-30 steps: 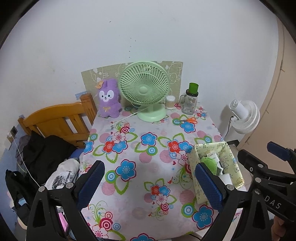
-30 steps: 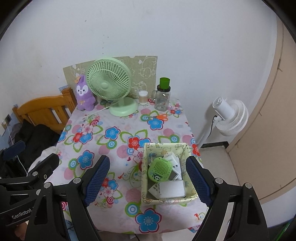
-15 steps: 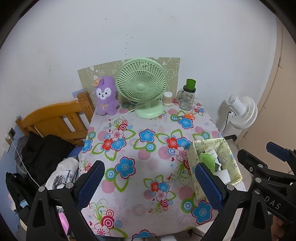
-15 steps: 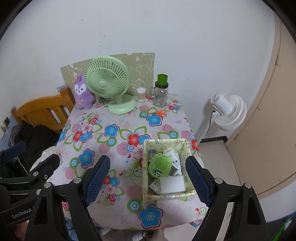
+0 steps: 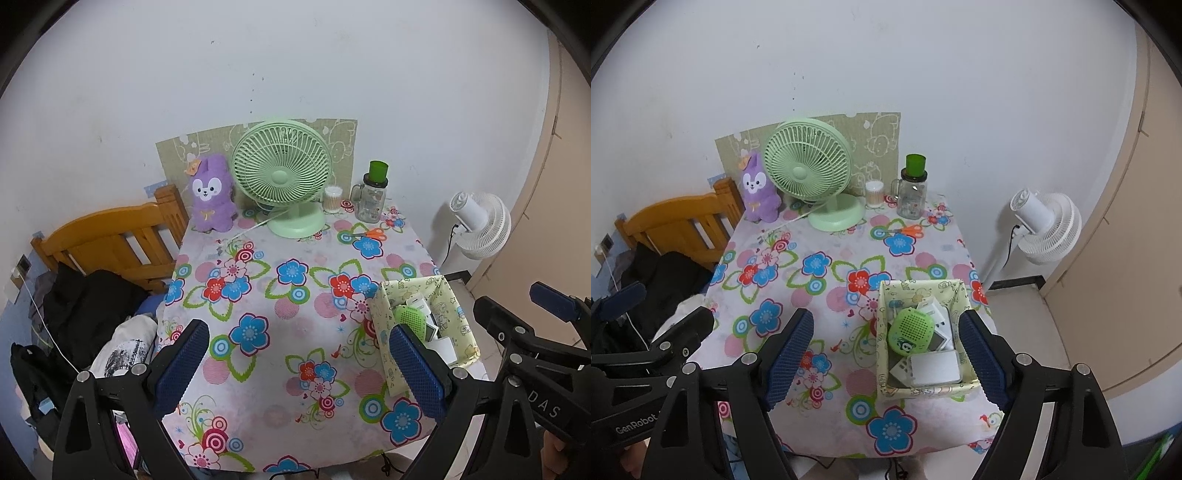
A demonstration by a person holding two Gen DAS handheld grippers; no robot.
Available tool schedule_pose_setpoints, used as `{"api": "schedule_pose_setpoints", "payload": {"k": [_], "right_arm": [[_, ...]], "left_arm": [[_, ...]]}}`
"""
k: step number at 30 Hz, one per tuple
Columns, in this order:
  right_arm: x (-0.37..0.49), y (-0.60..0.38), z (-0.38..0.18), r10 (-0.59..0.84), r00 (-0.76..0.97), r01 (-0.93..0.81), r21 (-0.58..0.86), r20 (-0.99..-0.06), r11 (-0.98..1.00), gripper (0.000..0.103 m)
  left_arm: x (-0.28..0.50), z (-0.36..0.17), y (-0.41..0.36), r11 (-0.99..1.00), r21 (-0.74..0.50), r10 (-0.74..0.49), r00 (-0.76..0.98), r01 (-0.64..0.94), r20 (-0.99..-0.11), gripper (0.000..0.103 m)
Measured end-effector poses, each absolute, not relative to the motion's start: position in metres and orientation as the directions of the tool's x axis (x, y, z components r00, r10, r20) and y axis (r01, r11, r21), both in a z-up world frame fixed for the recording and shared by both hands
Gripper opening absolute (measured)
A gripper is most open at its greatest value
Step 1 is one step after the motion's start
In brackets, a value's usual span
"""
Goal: Organize rigid objects
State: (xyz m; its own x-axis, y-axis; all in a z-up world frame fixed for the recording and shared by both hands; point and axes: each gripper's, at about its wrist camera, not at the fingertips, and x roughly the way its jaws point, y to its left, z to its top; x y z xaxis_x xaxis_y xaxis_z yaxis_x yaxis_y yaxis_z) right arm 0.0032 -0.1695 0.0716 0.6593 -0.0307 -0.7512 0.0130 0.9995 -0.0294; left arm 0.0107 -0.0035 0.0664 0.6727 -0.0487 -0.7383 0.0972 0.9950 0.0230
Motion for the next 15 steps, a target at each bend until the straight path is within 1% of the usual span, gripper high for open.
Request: {"api": "schedule_pose_setpoints", "payload": {"k": [15], "right_arm": [[-0.0019,-0.1755,0.0737,-0.029,0.658,0.027,-0.015,-0.752,1.000,0.084]], "left_arm": [[0.0049,0.0731,-0.0127,0.993,0.052,-0.033,0.688,0.103,-0.725,0.099]]}}
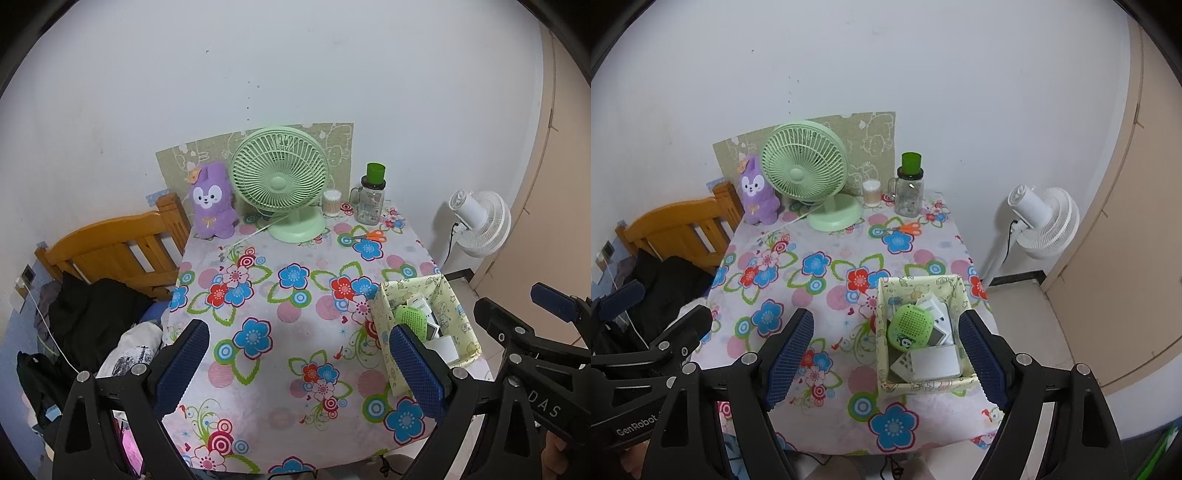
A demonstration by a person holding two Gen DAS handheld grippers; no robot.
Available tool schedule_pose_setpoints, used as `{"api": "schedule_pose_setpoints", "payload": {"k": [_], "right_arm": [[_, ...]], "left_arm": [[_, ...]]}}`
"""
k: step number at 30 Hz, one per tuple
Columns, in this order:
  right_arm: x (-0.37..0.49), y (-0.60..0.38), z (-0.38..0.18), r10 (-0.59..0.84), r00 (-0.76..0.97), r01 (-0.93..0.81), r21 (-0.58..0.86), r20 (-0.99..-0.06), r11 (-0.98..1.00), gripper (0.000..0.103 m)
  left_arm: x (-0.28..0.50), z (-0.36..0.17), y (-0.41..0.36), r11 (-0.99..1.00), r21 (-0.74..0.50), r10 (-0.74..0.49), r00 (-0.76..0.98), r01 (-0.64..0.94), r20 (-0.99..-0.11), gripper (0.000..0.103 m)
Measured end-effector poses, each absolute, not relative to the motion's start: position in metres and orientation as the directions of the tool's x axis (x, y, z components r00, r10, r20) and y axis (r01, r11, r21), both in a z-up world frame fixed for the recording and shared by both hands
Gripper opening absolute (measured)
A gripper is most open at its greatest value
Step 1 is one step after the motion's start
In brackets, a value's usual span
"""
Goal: Organize rigid objects
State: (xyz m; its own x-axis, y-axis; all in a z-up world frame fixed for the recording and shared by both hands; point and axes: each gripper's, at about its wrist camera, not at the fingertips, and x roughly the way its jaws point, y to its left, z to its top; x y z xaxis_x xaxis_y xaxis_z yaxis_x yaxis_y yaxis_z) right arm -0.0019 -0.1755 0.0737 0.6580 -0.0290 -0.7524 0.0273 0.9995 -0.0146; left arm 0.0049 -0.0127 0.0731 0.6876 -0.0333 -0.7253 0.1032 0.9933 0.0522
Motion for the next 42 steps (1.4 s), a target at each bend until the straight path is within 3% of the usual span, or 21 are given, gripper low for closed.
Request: {"api": "schedule_pose_setpoints", "payload": {"k": [42], "right_arm": [[0.002,-0.166,0.085,-0.022,0.663,-0.002,-0.032,-0.748,0.999,0.084]], "left_arm": [[0.005,0.081,-0.003,0.999,0.010,-0.028,0.679,0.052,-0.733,0.099]]}}
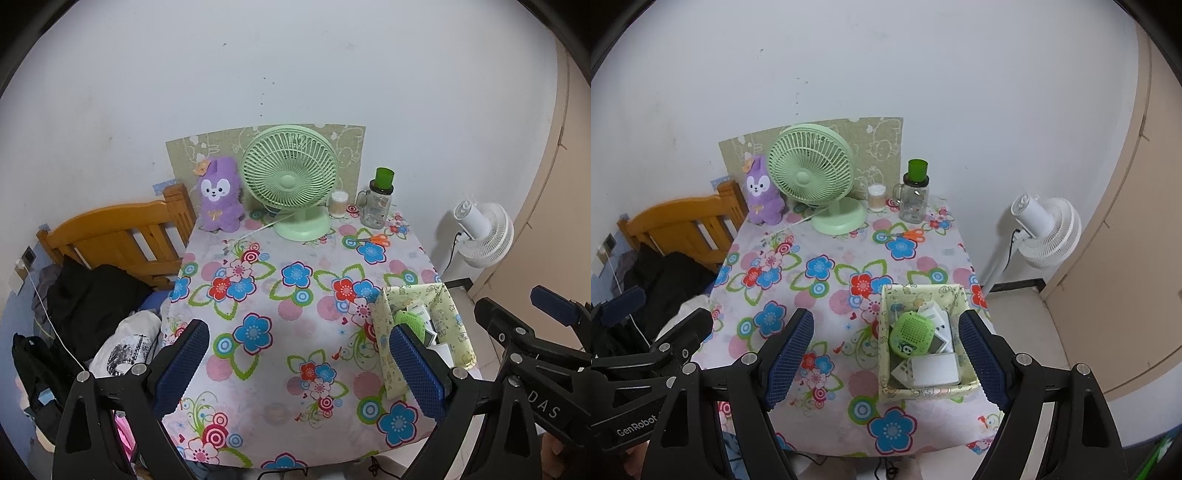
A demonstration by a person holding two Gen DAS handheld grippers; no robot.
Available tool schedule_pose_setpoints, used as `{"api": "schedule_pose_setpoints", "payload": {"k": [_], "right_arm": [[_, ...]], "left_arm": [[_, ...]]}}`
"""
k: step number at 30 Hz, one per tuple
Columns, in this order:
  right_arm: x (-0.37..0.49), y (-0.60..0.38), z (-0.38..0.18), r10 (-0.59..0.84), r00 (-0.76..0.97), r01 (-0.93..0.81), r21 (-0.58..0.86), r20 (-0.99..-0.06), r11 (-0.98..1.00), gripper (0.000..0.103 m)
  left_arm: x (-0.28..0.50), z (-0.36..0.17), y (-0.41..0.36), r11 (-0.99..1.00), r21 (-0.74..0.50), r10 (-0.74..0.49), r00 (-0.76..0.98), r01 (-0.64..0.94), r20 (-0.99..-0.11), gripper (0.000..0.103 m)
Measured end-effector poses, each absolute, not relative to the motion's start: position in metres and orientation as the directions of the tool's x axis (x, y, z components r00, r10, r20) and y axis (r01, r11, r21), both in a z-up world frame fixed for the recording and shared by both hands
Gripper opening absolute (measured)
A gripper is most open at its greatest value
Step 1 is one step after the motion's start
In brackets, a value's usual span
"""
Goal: Organize rigid objects
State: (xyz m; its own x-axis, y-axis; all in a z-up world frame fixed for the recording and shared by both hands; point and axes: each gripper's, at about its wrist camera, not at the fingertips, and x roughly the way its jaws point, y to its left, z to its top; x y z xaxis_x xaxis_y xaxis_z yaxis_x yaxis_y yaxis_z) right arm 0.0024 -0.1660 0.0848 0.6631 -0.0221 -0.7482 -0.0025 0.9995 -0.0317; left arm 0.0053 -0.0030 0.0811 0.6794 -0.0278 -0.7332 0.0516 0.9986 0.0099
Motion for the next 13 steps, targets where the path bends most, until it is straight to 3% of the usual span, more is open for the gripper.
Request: {"api": "schedule_pose_setpoints", "payload": {"k": [13], "right_arm": [[0.006,-0.153,0.079,-0.032,0.662,-0.007,-0.048,-0.749,0.999,0.084]], "left_arm": [[0.013,0.068,0.014,0.998,-0.027,-0.057,0.662,0.056,-0.747,0.103]]}}
